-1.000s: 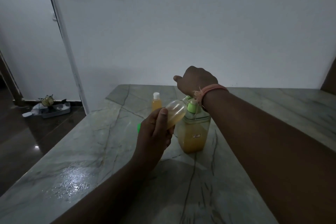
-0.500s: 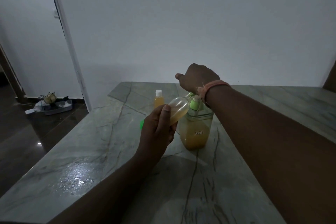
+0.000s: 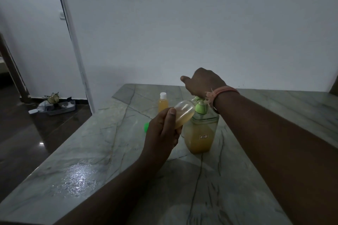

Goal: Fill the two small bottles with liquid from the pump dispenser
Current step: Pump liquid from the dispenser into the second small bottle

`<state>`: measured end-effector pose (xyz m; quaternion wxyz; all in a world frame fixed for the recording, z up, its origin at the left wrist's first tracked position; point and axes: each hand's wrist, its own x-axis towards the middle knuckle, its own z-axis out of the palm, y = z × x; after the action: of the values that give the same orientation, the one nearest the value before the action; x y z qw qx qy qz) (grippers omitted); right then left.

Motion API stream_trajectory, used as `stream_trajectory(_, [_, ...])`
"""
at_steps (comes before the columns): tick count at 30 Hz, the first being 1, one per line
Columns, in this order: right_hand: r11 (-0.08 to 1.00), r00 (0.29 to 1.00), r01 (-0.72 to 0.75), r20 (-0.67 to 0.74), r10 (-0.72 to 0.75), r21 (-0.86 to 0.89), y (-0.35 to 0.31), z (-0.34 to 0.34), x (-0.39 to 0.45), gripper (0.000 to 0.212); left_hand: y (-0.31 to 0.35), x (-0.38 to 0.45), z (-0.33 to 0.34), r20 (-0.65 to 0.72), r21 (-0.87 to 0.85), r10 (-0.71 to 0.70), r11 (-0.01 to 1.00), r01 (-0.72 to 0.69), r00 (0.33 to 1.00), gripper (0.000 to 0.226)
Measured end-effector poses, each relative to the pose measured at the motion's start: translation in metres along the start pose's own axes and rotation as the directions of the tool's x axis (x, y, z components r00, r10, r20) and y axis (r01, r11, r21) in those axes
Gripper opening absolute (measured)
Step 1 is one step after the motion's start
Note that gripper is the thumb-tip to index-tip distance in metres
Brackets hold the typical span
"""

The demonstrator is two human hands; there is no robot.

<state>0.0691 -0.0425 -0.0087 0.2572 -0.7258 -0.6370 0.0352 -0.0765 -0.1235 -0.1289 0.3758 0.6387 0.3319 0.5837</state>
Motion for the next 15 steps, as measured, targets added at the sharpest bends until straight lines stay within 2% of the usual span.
stream_trajectory(5, [1.000,0.999,-0.025,0.024,0.026,-0.009,0.003,0.006,0.002,0.043,-0.004,0.001,0.000,-0.006,0.002,-0.011,1.000,0.011,1.000,0.029])
stream_trajectory(12, [0.995,1.000,0.031,0.011,-0.030,-0.093,-0.005,-0.003,-0.002,0.040,0.002,-0.001,-0.001,0.005,-0.007,-0.008,1.000,0.008,1.000,0.040])
stream_trajectory(15, [0.999,1.000,0.006,-0.011,-0.007,-0.042,-0.001,0.001,0.002,0.044,0.000,0.001,-0.001,-0.001,-0.006,0.008,1.000,-0.008,1.000,0.041])
